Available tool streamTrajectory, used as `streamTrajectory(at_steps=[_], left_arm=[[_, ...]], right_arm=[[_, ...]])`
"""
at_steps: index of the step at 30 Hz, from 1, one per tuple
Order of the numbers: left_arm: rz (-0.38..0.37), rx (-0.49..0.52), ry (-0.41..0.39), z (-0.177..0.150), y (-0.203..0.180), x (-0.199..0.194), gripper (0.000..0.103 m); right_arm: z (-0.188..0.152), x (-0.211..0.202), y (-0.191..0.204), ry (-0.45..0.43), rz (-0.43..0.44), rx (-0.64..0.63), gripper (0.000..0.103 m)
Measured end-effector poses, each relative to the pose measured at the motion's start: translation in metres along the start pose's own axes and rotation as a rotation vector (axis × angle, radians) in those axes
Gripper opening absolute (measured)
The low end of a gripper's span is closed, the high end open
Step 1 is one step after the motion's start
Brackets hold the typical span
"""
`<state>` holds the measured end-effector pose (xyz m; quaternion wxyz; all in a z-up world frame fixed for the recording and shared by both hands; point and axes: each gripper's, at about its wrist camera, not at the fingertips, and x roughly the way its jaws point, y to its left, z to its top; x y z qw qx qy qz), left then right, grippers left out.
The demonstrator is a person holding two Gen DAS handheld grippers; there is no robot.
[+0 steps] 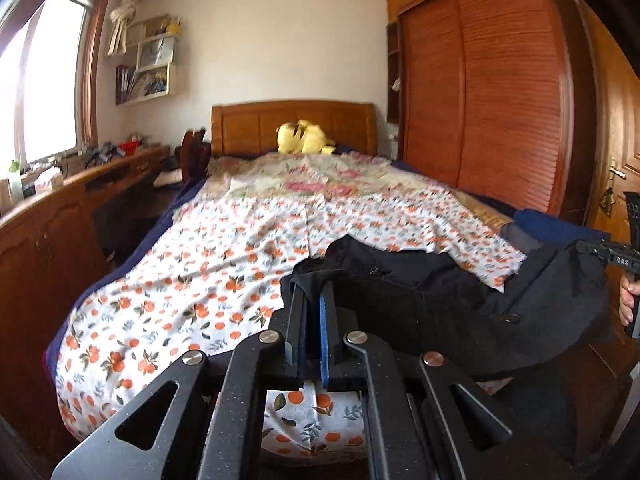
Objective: Fold large clothes
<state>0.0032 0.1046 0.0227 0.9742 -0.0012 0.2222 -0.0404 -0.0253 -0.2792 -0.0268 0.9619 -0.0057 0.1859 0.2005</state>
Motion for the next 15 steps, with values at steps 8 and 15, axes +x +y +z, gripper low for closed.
streamTrajectory(at_steps=[8,15], left_arm=[[0.051,0.012,0.087,-0.006,0.012,0.089,0.005],[0.053,0.011,0.106,0.012,0.022,0.147,0.005]], right_arm=[[0.018,0.105,-0.027,0.054,-0.028,0.038,0.006],[0.049,0.176,-0.026,0.05,-0.08,0.034,0.006]])
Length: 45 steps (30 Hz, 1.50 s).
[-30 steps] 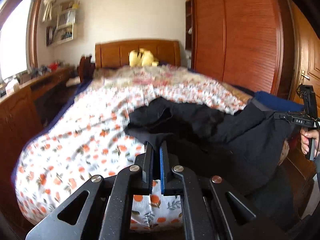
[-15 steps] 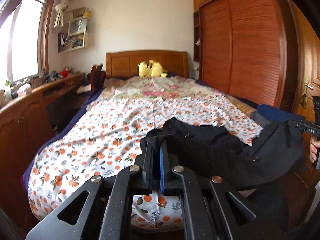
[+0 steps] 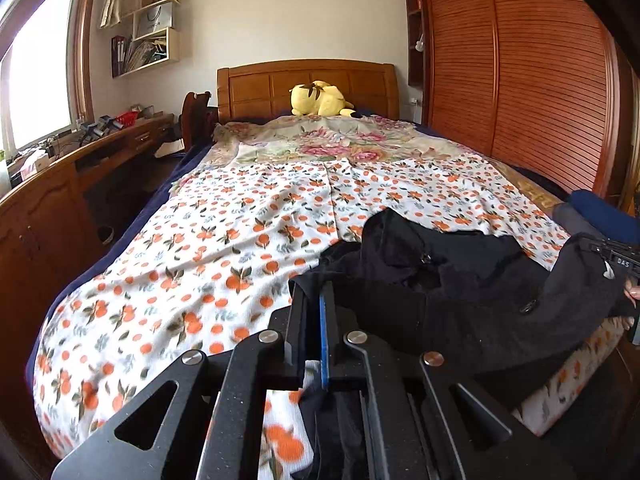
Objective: Fold large clothes
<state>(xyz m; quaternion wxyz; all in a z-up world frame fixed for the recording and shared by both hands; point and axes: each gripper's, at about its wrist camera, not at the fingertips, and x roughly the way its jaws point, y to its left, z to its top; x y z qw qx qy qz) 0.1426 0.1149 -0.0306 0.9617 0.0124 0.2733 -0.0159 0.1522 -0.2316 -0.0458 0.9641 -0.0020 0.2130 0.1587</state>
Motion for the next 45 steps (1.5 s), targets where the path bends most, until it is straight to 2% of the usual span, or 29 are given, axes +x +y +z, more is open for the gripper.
streamTrajectory(at_steps=[8,14,17,18,24,26,28,31,33,35,36,37,41,45], left_arm=[[0.022,-0.022,-0.028,0.026,0.007,0.037,0.005],[0.066,-0.034,-0.011,0.031,0.012,0.055,0.006],[0.065,-0.057,-0.017,0.025,0.015,0.055,0.025],[0.057,-0.061,-0.023,0.023,0.015,0.054,0.039],[0.027,-0.027,-0.007,0.017,0.008,0.055,0.043],[0.005,-0.031,-0.015,0.016,0.003,0.059,0.056],[-0.024,-0.038,-0.02,0.015,-0.002,0.064,0.077],[-0.058,-0.049,-0.02,0.012,-0.01,0.071,0.079],[-0.071,-0.051,-0.02,0.008,-0.015,0.074,0.079],[-0.08,-0.055,-0.016,0.005,-0.017,0.076,0.079],[-0.084,-0.059,-0.011,0.003,-0.017,0.077,0.079],[-0.089,-0.063,-0.003,0.001,-0.017,0.079,0.079],[-0.106,-0.067,-0.009,-0.005,-0.02,0.079,0.079],[-0.102,-0.069,-0.034,-0.015,-0.023,0.078,0.079]], right_arm=[[0.053,0.092,0.006,0.01,-0.054,-0.076,0.006],[0.083,0.162,0.016,0.03,-0.094,-0.108,0.006],[0.088,0.196,0.017,0.064,-0.115,-0.103,0.006],[0.09,0.208,0.015,0.075,-0.125,-0.098,0.006],[0.109,0.239,0.009,0.077,-0.218,-0.022,0.006],[0.116,0.246,0.008,0.06,-0.286,-0.005,0.006],[0.123,0.258,0.007,0.09,-0.318,0.005,0.006],[0.127,0.277,0.007,0.205,-0.288,0.038,0.012],[0.129,0.276,0.008,0.225,-0.25,0.048,0.021],[0.132,0.267,0.012,0.197,-0.25,0.023,0.041],[0.134,0.262,0.012,0.186,-0.28,0.005,0.048],[0.136,0.256,0.013,0.171,-0.308,-0.007,0.06],[0.139,0.232,0.005,0.139,-0.307,0.025,0.067],[0.116,0.215,0.002,0.152,-0.287,-0.013,0.067]])
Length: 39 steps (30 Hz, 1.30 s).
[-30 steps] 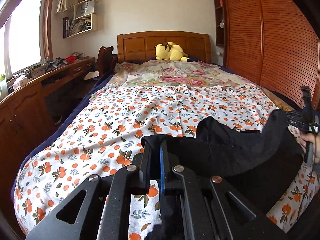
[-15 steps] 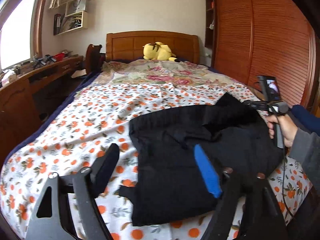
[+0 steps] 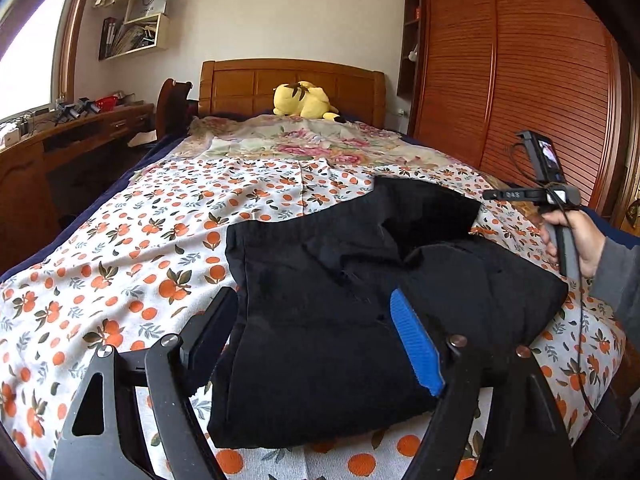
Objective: Fold large clothes
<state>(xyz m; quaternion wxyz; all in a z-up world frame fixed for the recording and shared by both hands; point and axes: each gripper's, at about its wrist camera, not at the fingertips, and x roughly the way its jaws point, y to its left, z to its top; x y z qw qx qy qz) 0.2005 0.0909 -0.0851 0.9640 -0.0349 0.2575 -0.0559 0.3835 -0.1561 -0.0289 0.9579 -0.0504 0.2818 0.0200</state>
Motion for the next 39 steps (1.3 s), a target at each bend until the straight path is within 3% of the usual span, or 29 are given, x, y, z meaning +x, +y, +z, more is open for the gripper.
streamTrajectory(at_steps=[13,19,23,31,39], left_arm=[[-0.02,0.017,0.058,-0.022,0.004,0.0,0.079],[-0.003,-0.003,0.08,-0.031,0.012,-0.001,0.079],[0.01,-0.018,0.098,-0.039,0.017,0.0,0.079],[0.021,-0.028,0.152,-0.052,0.026,0.01,0.079],[0.005,-0.057,0.175,-0.057,0.03,0.015,0.079]], right_arm=[[-0.101,-0.076,-0.02,0.075,0.14,-0.034,0.067],[-0.128,-0.098,-0.03,0.111,0.153,-0.039,0.067],[-0.139,-0.097,-0.038,0.149,0.165,-0.023,0.073],[-0.144,-0.087,-0.023,0.192,0.16,-0.004,0.074],[-0.155,-0.075,-0.023,0.176,0.191,0.032,0.075]])
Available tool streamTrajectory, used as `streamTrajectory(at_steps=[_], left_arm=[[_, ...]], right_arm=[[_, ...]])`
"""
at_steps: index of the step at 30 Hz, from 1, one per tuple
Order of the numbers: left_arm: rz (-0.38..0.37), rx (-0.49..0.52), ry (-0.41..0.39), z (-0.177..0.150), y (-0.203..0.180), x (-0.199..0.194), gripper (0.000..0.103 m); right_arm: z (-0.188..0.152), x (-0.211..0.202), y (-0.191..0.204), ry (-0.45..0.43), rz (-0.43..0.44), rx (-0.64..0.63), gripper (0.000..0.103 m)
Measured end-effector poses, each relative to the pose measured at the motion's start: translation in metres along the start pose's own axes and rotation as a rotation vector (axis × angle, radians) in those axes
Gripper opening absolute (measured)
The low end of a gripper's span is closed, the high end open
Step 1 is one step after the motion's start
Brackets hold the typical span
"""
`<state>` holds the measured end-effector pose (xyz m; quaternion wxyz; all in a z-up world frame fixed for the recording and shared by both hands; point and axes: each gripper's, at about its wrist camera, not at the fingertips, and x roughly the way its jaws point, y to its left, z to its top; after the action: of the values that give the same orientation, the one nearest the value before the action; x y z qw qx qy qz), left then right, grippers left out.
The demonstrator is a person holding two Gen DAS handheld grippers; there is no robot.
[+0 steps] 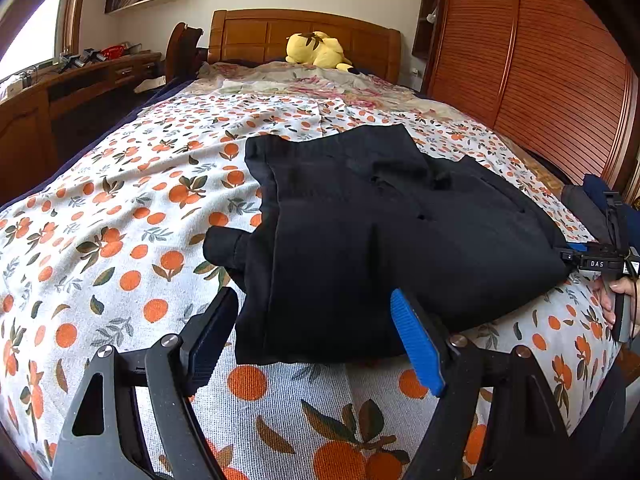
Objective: Fold large clothes
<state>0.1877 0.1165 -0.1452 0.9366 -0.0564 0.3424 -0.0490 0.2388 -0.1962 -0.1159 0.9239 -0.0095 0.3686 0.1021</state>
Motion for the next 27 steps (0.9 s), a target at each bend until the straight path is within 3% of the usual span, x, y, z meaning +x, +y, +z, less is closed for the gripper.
streamTrajectory(at_steps=[10,12,13,14,16,17,19,20,27], left_arm=[[-0.008,0.005,-0.001,-0.002,-0.003,0.002,0.079],[-0.023,0.006,-0.003,-0.002,-0.002,0.0,0.071],[-0.018,-0.002,-0.006,-0.001,-0.002,0.0,0.065],[-0.014,-0.016,-0.014,0.0,0.0,-0.002,0.061],[-0.009,-0.029,-0.019,0.003,0.002,-0.005,0.039],[-0.012,-0.037,-0.021,0.005,0.004,-0.006,0.036],[-0.023,-0.043,-0.021,0.008,0.006,-0.01,0.02],[-0.025,-0.039,-0.02,0.009,0.006,-0.012,0.018],[0.003,0.017,-0.032,0.005,-0.01,-0.032,0.01]], right_arm=[[-0.007,0.001,-0.001,-0.024,0.005,0.006,0.076],[-0.007,0.001,-0.001,-0.025,0.008,0.008,0.076],[-0.007,-0.001,-0.001,-0.031,0.013,0.006,0.073],[-0.007,-0.004,0.001,-0.043,0.025,-0.003,0.061],[-0.008,-0.011,0.009,-0.071,0.013,-0.046,0.044],[-0.008,-0.013,0.012,-0.079,0.0,-0.061,0.034],[-0.008,-0.019,0.016,-0.099,-0.016,-0.073,0.022],[-0.008,-0.022,0.016,-0.106,-0.009,-0.07,0.017],[-0.019,-0.062,0.015,-0.167,0.02,-0.101,0.009]])
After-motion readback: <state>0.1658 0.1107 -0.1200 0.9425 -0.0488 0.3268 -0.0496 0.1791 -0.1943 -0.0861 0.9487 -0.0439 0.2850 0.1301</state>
